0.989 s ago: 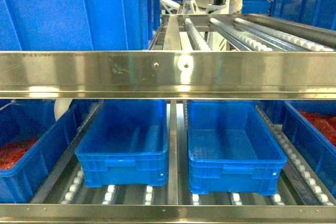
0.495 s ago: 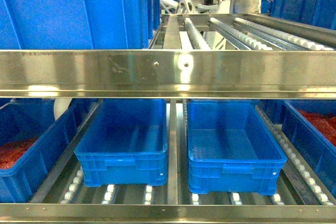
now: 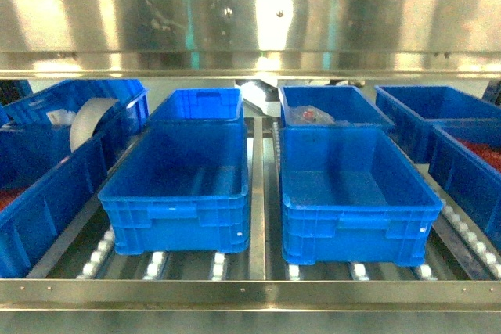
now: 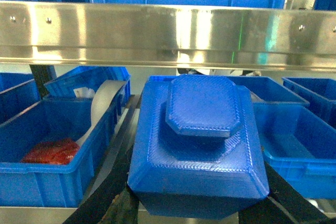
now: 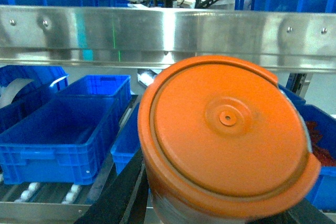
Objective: Sort blue parts and orange caps into right shelf containers
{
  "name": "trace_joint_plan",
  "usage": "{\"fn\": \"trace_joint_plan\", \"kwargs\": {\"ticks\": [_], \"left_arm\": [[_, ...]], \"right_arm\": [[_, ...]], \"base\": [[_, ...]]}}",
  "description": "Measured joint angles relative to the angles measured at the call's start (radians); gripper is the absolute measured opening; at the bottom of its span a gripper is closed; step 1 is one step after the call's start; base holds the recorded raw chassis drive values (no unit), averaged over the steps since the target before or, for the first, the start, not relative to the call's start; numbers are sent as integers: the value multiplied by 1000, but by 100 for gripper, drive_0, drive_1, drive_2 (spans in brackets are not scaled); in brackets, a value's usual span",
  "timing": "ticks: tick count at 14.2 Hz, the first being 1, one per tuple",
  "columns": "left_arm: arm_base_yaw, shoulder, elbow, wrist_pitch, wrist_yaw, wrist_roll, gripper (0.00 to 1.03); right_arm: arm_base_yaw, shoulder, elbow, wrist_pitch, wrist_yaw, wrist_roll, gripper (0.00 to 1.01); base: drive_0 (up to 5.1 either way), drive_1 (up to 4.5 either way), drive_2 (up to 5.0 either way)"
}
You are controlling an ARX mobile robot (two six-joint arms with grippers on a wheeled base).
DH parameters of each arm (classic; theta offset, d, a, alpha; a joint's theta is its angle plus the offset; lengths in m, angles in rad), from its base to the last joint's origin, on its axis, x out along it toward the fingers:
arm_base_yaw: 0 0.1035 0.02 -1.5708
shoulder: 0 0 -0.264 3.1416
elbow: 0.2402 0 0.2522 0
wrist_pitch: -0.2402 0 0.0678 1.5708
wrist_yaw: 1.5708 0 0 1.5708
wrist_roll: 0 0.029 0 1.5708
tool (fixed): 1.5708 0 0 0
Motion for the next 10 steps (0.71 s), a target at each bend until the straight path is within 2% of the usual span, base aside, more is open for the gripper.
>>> {"fn": "trace_joint_plan", "kwargs": {"ticks": [10], "left_arm": [[0,0,0,0,0,0,43]], "right_arm": [[0,0,0,0,0,0,44]], "base": [[0,0,0]]}}
